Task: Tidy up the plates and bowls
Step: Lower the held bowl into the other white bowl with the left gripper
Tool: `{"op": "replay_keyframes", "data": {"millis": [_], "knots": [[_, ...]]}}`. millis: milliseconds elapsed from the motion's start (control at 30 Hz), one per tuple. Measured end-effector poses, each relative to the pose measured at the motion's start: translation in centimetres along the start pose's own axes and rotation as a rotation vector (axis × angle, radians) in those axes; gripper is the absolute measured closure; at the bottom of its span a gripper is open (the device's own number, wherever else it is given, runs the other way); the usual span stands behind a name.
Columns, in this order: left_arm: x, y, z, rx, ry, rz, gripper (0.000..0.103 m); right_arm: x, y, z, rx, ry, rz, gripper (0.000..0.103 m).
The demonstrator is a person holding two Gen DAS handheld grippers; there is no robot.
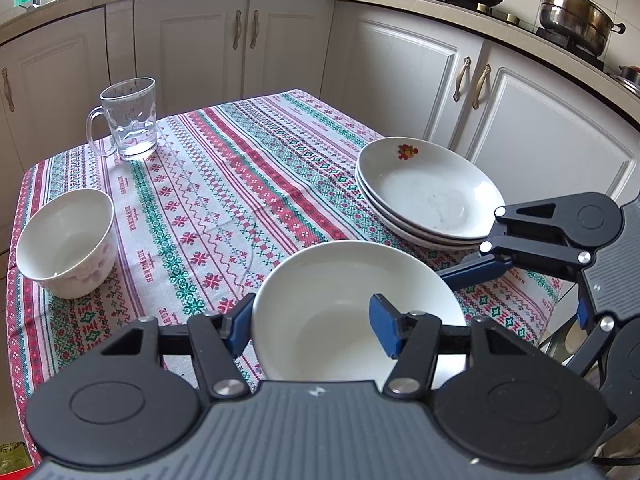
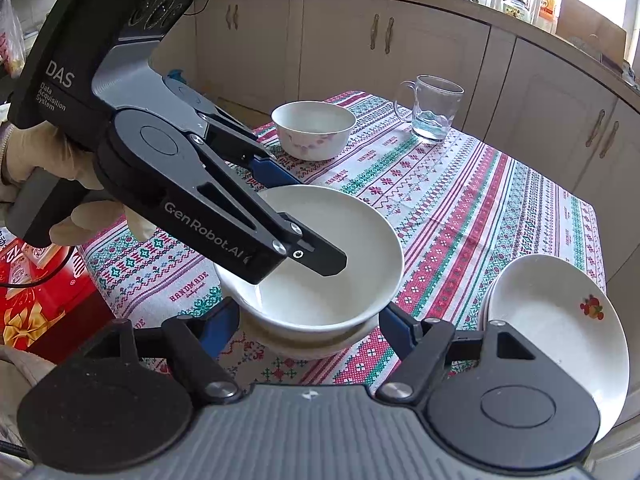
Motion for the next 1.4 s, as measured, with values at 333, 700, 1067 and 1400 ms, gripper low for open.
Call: {"op": "replay_keyframes", "data": {"millis": [333, 700, 1067, 1400], "knots": [[-0.1, 0.0, -0.1, 0.011, 0.001, 0.007, 0.043, 0.1, 0.1, 0.0, 0.002, 0.008, 0.007, 0.022], [-0.4, -0.6, 0.1, 0.036, 0.0, 0.031, 0.026, -0.4, -0.8, 0.3, 0.045, -0.004, 0.022, 0.008], [-1.4, -2.4, -0.7, 0.055, -0.033, 0.076, 0.02, -1.9, -1.7, 0.3, 0.072, -0.032, 0.088, 0.004], [-2.3, -3.7, -2.2, 0.07, -0.07, 0.093, 0.019, -2.6, -1.3, -0.4, 0.054, -0.032, 0.102, 0.004]]}}
Point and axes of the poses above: each gripper's, at about its wrist camera, not at the fingertips, and y roughly the way its jaws point, x to its right, z to its top, the point moved 7 cm from there along y, roughly the way its jaws point, and after that the axes turned 13 degrees about y, right-handed, at the moved point
